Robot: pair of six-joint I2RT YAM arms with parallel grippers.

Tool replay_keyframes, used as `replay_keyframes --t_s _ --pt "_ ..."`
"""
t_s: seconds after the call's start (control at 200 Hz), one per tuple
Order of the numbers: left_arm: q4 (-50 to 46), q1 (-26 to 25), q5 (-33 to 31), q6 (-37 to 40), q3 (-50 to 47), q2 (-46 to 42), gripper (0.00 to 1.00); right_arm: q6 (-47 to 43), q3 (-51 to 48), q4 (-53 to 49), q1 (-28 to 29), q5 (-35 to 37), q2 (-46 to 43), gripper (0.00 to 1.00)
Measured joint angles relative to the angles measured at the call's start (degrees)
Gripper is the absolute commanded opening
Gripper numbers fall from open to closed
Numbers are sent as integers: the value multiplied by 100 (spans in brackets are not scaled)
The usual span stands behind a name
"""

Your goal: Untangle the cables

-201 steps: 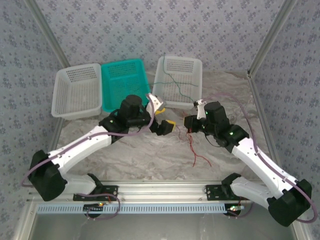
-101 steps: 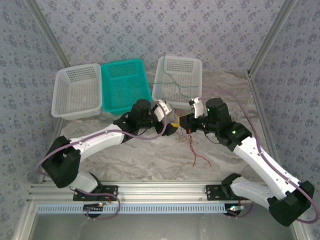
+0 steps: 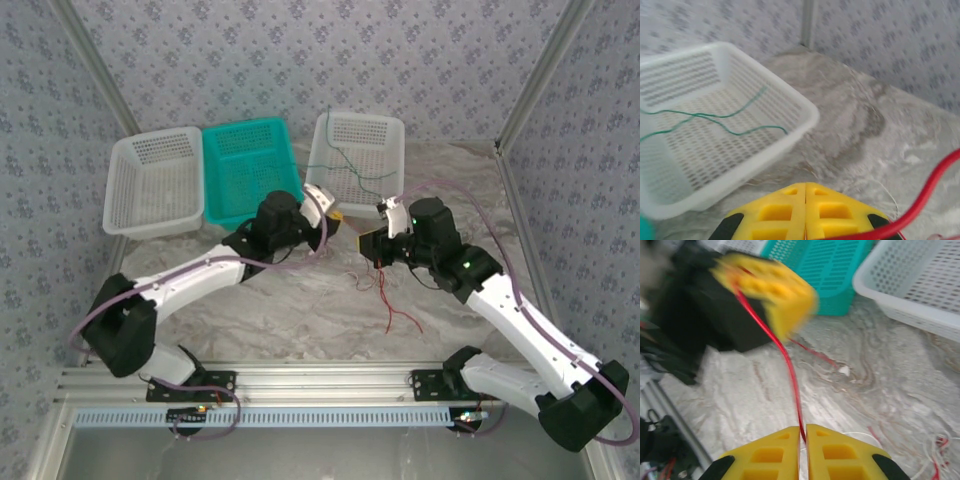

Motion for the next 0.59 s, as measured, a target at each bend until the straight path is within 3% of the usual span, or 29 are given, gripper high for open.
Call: replay_keyframes --t_s 0.275,0.425,0.595 --pt "-699 341 -444 -450 984 -901 0 4 -372 -92 -4 715 483 17" --pt "-1211 533 -791 -402 1464 -890 0 22 -391 -81 -7 796 516 23" --pt "-1556 1180 -1154 -269 1996 -675 0 70 -391 -85 -11 820 516 28"
